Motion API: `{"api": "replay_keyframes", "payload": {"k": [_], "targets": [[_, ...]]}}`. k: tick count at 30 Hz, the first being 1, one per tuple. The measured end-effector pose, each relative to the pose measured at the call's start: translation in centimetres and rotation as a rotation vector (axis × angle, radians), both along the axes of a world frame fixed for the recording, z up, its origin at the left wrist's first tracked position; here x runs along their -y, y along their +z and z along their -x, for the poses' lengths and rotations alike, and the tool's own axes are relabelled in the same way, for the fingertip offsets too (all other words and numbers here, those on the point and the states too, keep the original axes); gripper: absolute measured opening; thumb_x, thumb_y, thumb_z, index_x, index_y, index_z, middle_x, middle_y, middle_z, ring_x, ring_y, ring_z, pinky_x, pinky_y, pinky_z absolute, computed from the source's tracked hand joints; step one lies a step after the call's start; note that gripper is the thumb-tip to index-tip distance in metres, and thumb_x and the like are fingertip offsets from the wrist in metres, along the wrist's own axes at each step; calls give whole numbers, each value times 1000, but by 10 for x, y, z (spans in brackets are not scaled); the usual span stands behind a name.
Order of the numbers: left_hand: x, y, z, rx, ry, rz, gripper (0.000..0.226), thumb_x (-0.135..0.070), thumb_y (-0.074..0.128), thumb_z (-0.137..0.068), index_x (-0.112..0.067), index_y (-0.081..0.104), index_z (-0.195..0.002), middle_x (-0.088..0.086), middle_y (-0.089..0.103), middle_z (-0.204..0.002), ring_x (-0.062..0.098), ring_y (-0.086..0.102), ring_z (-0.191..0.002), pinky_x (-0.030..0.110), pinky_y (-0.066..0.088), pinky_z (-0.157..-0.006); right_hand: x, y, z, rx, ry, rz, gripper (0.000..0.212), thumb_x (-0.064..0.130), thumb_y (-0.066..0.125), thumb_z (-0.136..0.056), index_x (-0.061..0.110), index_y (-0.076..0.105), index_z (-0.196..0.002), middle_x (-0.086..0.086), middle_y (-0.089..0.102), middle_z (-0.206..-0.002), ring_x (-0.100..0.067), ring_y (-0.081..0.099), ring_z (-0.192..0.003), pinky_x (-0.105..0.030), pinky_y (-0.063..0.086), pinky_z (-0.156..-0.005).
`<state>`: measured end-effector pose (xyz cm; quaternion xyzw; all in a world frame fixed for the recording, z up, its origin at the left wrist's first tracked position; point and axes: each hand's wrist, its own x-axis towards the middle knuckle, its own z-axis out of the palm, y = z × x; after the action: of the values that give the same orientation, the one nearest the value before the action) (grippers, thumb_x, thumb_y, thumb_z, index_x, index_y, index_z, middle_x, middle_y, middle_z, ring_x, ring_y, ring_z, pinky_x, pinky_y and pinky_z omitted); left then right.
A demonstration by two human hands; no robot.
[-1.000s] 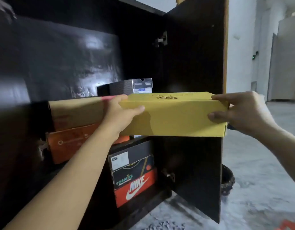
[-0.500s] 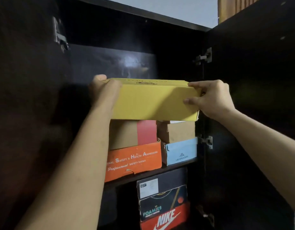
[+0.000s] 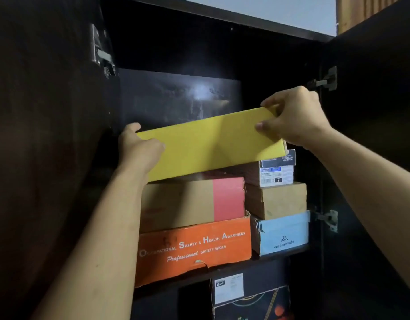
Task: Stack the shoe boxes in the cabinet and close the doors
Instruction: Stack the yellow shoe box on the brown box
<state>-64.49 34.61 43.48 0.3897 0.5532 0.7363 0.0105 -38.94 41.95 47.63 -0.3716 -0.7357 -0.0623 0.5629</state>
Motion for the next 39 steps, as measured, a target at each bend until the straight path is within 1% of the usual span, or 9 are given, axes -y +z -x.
{"api": "replay_keyframes", "payload": {"k": [5,10,16,20,25,28,31,35,39], "targets": [[8,26,10,-148,192,-74,71,1,64,-81,-19,38,-144,3,46,-138,20,51,-120,28,45,-92,-12,0,10,-84,85,27,45,28,85,-69,20,71,-111,-5,63,-96,-17,56,-93,-27,50,-80],[-14,2,16,-219,301,12,70,6,59,-77,-16,44,-142,11,49,-139,29,48,-127,38,41,-107,-57,-29,39,-116,103,187,46,27,87,-67,21,70,-110,-6,65,-98,-18,59,-97,-29,52,-86],[-39,-37,32,-208,289,18,70,13,56,-79,-15,45,-142,9,45,-146,25,41,-135,31,36,-109,-103,-52,66,-90,105,271,44,22,82,-74,21,66,-116,-2,58,-95,-17,48,-96,-22,37,-76],[-49,-38,41,-191,263,54,80,13,57,-81,-19,33,-150,7,40,-151,23,39,-138,22,35,-103,-122,-58,79,-102,99,297,45,22,78,-78,25,64,-121,-9,66,-108,-25,55,-104,-28,45,-82],[-60,-46,50,-257,301,255,100,1,69,-80,-26,11,-155,6,28,-158,29,36,-138,35,38,-107,-133,-62,93,-86,57,295,47,24,72,-83,26,59,-128,-13,65,-114,-32,55,-111,-34,45,-88],[-66,-55,67,-213,304,262,86,-12,80,-73,-22,36,-146,9,57,-135,34,55,-119,43,48,-98,-134,-65,98,-86,42,295,47,24,70,-85,27,57,-130,-15,65,-116,-34,56,-111,-36,45,-89],[-69,-63,74,-183,326,271,63,-19,83,-69,-16,56,-126,10,67,-118,35,62,-106,46,53,-89,-131,-66,101,-94,26,291,47,23,69,-86,26,56,-131,-15,64,-117,-36,56,-112,-38,46,-89],[-72,-65,74,-156,339,246,50,-17,82,-70,-11,62,-116,12,68,-112,36,63,-104,47,54,-87,-125,-67,98,-108,18,274,49,23,69,-85,27,56,-132,-14,65,-118,-34,56,-113,-36,45,-87],[-70,-66,68,-162,348,248,57,-17,80,-73,-8,57,-124,14,65,-119,37,59,-110,47,51,-91,-117,-71,94,-86,9,267,52,23,65,-89,27,50,-139,-13,64,-121,-33,55,-114,-35,44,-86]]}}
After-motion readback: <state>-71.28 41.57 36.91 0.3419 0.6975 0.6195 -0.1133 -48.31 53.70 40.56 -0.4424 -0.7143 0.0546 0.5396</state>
